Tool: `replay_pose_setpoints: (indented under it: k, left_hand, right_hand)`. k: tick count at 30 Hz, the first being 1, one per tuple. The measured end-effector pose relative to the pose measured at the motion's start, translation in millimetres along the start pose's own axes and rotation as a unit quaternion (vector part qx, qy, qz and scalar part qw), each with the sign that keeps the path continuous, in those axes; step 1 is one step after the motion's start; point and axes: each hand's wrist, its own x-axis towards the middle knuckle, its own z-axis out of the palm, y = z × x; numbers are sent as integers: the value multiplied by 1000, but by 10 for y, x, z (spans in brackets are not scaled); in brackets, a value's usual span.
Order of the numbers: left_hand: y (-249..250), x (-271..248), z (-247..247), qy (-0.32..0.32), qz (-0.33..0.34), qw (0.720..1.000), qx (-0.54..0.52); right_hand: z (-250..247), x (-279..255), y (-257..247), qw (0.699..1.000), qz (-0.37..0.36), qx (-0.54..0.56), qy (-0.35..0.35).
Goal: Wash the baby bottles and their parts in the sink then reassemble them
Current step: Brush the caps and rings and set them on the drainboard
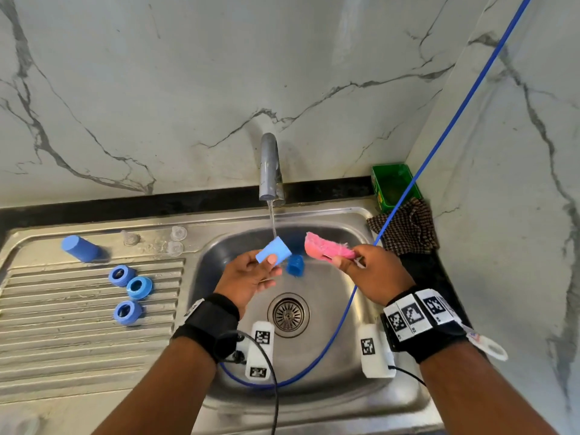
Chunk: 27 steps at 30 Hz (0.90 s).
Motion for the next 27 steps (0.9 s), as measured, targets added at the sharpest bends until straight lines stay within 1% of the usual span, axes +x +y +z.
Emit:
replay_pose_setpoints:
  k: [3, 6, 8, 10, 12, 13, 15, 16, 20, 21, 24, 27]
  left_hand:
    - [32, 180, 58, -30, 4, 997, -70]
    - [46, 280, 78, -61, 14, 984, -170]
    - [7, 342, 72, -84, 21, 978, -189]
    - [-35, 372, 66, -92, 10, 978, -188]
    - [-69, 400, 58, -80, 19, 988, -128]
    - [-82, 427, 50, -64, 39, 995, -68]
    - [-75, 476, 42, -41, 92, 994, 36]
    - [-47, 483, 50, -35, 114, 991, 63]
    - [103, 519, 100, -34, 207, 971, 116]
    - [127, 539, 112, -34, 215, 965, 147]
    - [131, 619, 115, -22, 211, 945, 250]
    - [149, 648, 109, 8, 240, 925, 295]
  right_hand:
    - [53, 31, 55, 999, 13, 38, 17]
    - [98, 42, 113, 997, 30, 61, 39]
    - [134, 57, 148, 995, 35, 77, 46]
    - [159, 67, 172, 994, 34, 89, 48]
    - [182, 84, 185, 994, 34, 92, 46]
    - [191, 95, 183, 994, 37, 92, 45]
    - [207, 118, 176, 994, 42, 92, 41]
    - [214, 129, 170, 994, 41, 92, 38]
    - [218, 141, 150, 994, 26, 95, 40]
    - [222, 145, 153, 994, 26, 97, 40]
    - [220, 159, 148, 994, 22, 99, 33]
    - [195, 176, 129, 993, 7, 108, 39]
